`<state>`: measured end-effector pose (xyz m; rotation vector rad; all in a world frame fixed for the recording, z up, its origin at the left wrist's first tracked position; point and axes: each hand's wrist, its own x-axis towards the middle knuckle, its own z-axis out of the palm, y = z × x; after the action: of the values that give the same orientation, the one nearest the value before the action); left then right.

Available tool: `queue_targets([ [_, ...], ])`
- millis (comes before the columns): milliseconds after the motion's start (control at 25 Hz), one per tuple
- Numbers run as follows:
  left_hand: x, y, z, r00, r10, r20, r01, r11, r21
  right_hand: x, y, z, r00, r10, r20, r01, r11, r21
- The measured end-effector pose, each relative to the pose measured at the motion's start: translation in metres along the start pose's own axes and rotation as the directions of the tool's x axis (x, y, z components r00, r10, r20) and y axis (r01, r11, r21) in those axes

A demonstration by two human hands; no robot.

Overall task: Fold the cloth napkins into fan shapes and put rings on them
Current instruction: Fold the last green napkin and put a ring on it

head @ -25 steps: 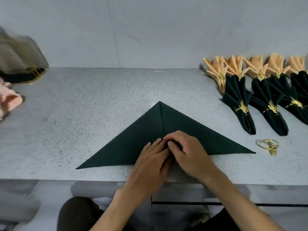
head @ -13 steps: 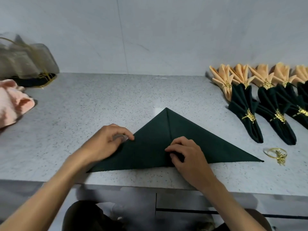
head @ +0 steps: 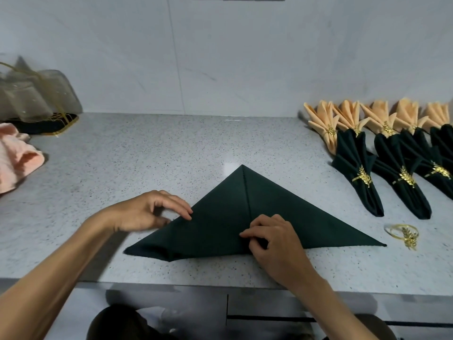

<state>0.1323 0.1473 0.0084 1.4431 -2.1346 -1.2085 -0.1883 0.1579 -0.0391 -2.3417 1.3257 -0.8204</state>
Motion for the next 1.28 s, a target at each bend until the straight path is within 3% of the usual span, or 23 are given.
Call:
queue_targets([
  [120, -0.001, -0.002, 0.0, 1.0, -0.008, 0.023, 0.006, 0.995, 0.095, 0.0, -0.001, -0.002, 0.999, 0.03, 0.045, -0.031, 0.999, 0.014],
  [200, 0.0, -0.006, 0.003, 1.0, 0.006, -0.021, -0.006, 1.0, -0.003, 0.002, -0.001, -0.004, 0.997, 0.049, 0.067, -0.051, 0.998, 0.026],
  [320, 0.01, 0.003, 0.012, 0.98, -0.034, -0.194, -0.019, 0.964, -0.266, 0.003, -0.005, -0.013, 0.983, 0.1, 0.154, -0.113, 0.991, 0.077],
  [440, 0.042, 0.027, 0.023, 0.888, -0.163, -0.429, -0.002, 0.933, -0.359, 0.011, -0.01, -0.029, 0.94, 0.24, 0.241, -0.314, 0.886, 0.341],
  [520, 0.069, 0.04, 0.032, 0.828, -0.214, -0.518, 0.046, 0.947, -0.317, 0.014, -0.014, -0.032, 0.928, 0.294, 0.23, -0.368, 0.826, 0.428],
  [720, 0.106, 0.031, 0.058, 0.75, -0.157, -0.643, 0.235, 0.971, 0.038, 0.017, -0.018, -0.018, 0.947, 0.317, 0.056, -0.32, 0.913, 0.251],
  [800, 0.108, 0.031, 0.062, 0.706, -0.136, -0.695, 0.244, 0.968, 0.058, 0.017, -0.019, -0.013, 0.95, 0.312, 0.007, -0.306, 0.927, 0.217],
  [1080, 0.103, 0.031, 0.069, 0.69, -0.146, -0.709, 0.159, 0.986, -0.049, 0.013, -0.018, -0.001, 0.957, 0.279, -0.075, -0.271, 0.957, 0.1],
  [1280, 0.092, 0.034, 0.064, 0.726, -0.228, -0.648, -0.017, 0.937, -0.348, 0.009, -0.017, -0.001, 0.967, 0.237, -0.089, -0.22, 0.961, 0.166],
])
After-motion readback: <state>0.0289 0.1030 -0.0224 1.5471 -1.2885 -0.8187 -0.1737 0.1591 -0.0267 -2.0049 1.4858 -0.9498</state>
